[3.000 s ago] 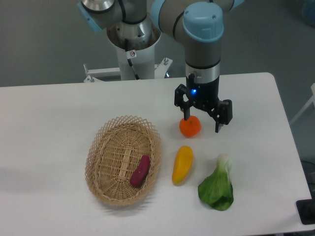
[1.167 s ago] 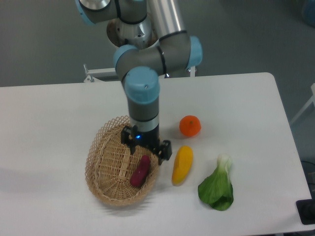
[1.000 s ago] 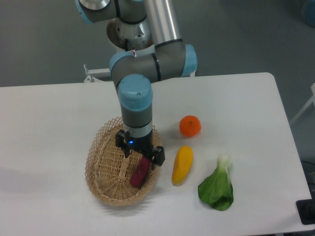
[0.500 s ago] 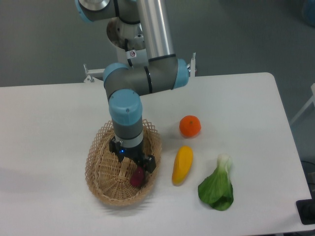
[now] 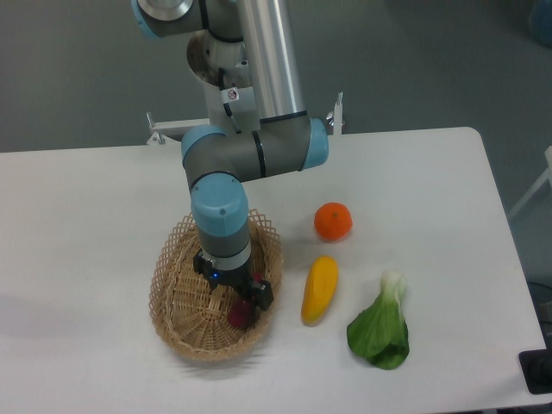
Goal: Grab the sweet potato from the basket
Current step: 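Close the gripper around the purple sweet potato inside the basket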
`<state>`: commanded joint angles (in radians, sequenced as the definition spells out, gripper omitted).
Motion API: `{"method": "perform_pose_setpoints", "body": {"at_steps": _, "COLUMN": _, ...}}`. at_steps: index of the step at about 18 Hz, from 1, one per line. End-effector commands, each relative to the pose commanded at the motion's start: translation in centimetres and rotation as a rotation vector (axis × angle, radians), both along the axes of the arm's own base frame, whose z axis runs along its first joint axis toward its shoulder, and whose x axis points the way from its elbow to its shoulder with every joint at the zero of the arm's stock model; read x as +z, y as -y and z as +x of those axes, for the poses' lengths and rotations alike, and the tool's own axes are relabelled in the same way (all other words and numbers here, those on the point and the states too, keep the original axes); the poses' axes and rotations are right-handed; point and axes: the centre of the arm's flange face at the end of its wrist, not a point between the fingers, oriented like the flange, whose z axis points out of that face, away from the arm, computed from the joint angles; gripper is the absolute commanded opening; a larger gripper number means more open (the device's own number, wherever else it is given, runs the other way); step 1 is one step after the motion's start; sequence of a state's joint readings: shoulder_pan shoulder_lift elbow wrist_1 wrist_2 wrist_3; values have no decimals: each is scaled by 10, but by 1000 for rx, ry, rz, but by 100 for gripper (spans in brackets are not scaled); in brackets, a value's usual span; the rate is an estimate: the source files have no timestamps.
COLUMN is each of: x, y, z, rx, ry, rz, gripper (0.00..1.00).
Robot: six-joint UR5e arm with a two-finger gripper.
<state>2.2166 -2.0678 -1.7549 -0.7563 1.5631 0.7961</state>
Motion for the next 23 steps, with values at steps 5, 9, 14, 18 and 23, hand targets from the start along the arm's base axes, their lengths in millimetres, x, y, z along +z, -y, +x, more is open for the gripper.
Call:
{"method": "perform_pose_setpoints", "body": {"at_steps": 5, "x": 0, "y": -2, "z": -2, "rx": -1, "ry": -4, "rz": 1, "gripper": 89}}
{"method": "perform_pose_setpoints", "body": {"at_steps": 9, "x": -1, "y": -3, "z": -3, "rx": -1, "ry": -3, "rz": -2, "gripper": 89}}
{"method": "perform_pose_setpoints", "body": {"at_steps": 14, "x": -1, "y": -6, "z": -5, "rx": -1, "ry": -7, "rz": 1, "gripper": 76}}
{"method": "perform_pose_setpoints", "body": {"at_steps": 18, "x": 0, "y": -6, "z": -6, "rx": -13, "ry": -16, "rz": -5, "gripper": 65}}
{"method": "perform_pose_setpoints", "body": {"at_steps": 23, "x": 3, "y": -6, "z": -6, "rx": -18, "ry": -20, "rz": -1, "gripper": 51}}
